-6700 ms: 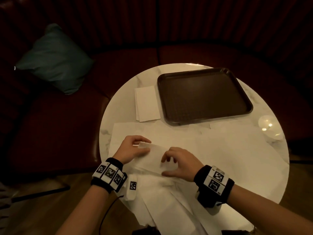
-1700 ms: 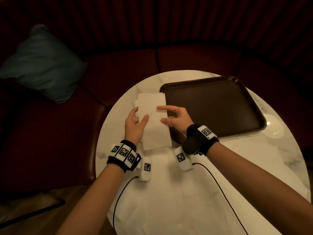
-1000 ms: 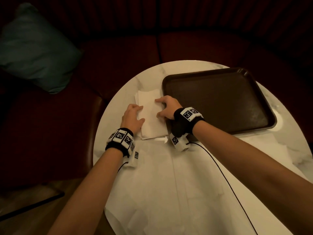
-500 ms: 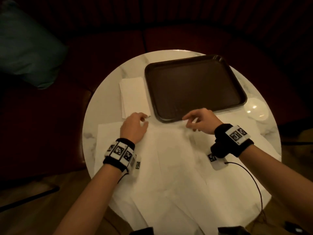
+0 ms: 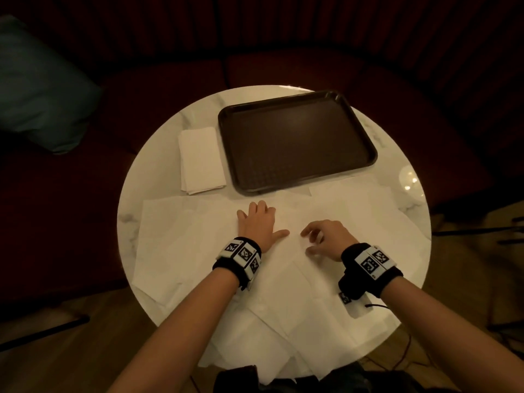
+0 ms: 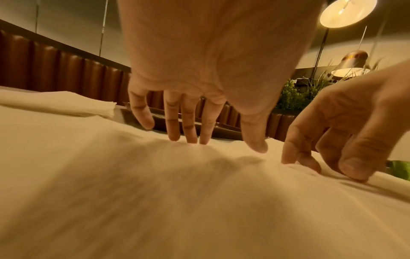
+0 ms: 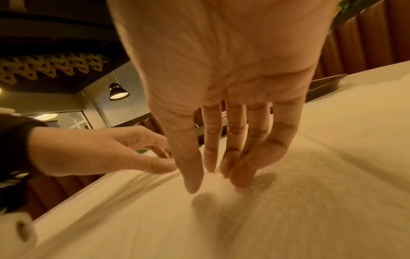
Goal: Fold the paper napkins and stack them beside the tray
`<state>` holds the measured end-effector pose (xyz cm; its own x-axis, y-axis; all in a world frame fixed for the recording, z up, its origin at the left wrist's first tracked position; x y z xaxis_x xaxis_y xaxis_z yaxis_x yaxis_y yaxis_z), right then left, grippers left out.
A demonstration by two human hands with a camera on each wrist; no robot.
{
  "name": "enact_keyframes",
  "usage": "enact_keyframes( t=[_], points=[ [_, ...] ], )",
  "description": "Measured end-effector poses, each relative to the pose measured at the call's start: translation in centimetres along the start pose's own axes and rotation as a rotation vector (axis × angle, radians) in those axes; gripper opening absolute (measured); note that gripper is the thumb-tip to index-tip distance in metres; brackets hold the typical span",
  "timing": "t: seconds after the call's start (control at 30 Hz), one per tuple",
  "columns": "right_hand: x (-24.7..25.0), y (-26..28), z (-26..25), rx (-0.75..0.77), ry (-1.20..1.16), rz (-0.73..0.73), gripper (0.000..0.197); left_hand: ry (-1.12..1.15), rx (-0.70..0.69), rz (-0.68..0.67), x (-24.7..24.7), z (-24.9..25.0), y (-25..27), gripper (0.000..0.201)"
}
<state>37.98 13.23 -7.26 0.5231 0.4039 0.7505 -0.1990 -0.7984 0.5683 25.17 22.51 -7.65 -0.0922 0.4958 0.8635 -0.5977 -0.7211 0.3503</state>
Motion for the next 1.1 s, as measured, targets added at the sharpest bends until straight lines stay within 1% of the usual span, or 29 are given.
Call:
enact_keyframes(
  t=[0.1, 0.2, 0.3, 0.33, 0.37, 0.4, 0.43, 0.47, 0.5, 0.6, 0.67, 0.7, 0.8, 0.83, 1.0, 1.03, 1.1],
  points=[
    [0.3, 0.2, -0.2, 0.017, -0.016, 0.022, 0.036, 0.011, 0.025, -0.015, 0.2, 0.7, -0.9, 0.056],
    [0.6, 0.2, -0.4, 0.031, -0.029, 0.04, 0.035, 0.042, 0.061, -0.025, 0.4, 0.8, -1.2, 0.044],
    [0.6, 0.3, -0.7, 0.054, -0.031, 0.052, 0.035, 0.134, 0.104, -0.043, -0.2, 0.3, -1.4, 0.031],
    [0.6, 0.3, -0.8, 0.058, -0.036, 0.052, 0.036, 0.174, 0.124, -0.043, -0.4, 0.2, -1.4, 0.034],
    [0.5, 0.3, -0.8, 0.062, -0.04, 0.053, 0.036, 0.196, 0.149, -0.037, -0.6, 0.0, -1.3, 0.043],
    [0.4, 0.4, -0.8, 0.064, -0.041, 0.057, 0.037, 0.188, 0.177, -0.029, -0.7, -0.3, -1.2, 0.057],
    [0.4, 0.4, -0.8, 0.065, -0.043, 0.066, 0.037, 0.148, 0.206, -0.025, -0.7, -0.6, -1.0, 0.07],
    [0.4, 0.4, -0.8, 0.067, -0.044, 0.079, 0.038, 0.089, 0.23, -0.019, -0.7, -0.8, -0.8, 0.08],
    [0.4, 0.5, -0.8, 0.069, -0.041, 0.09, 0.039, 0.034, 0.246, -0.02, -0.7, -0.9, -0.6, 0.084],
    [0.0, 0.6, -0.8, 0.081, -0.001, 0.092, 0.044, -0.028, 0.266, -0.042, -0.9, -1.3, -0.2, 0.082],
    [-0.5, 0.7, -0.9, 0.082, 0.023, 0.076, 0.048, -0.032, 0.268, -0.065, -0.9, -1.3, -0.1, 0.075],
    [-0.7, 0.8, -0.8, 0.078, 0.026, 0.071, 0.049, -0.027, 0.257, -0.066, -0.8, -1.2, -0.1, 0.067],
    [-0.8, 0.9, -0.7, 0.072, 0.01, 0.08, 0.05, 0.111, 0.209, -0.007, 0.2, -0.8, 0.1, 0.035],
    [-0.7, 1.0, -0.7, 0.073, -0.003, 0.09, 0.05, 0.176, 0.195, 0.014, 0.8, -0.8, 0.3, 0.03],
    [0.1, 1.2, -0.4, 0.052, -0.006, 0.131, 0.051, 0.466, 0.181, 0.062, 4.1, -1.6, 1.3, 0.024],
    [0.2, 1.2, -0.2, 0.036, 0.006, 0.138, 0.052, 0.55, 0.181, 0.076, 4.9, -1.9, 1.6, 0.024],
    [0.4, 1.2, 0.0, 0.012, 0.011, 0.152, 0.053, 0.721, 0.163, 0.127, 6.9, -2.4, 2.4, 0.032]
  ],
)
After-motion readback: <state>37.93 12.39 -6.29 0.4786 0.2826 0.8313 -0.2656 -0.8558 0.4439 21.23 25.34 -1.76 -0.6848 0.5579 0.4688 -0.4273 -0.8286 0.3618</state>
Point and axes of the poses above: each hand's wrist, its own y-axis away from the middle knuckle, its own x-axis out of the back of the hand, z = x × y, the point moved 9 cm from there along -y, towards the middle knuckle, and after that the axes turned 11 degrees about y, right-handed, at the moved point
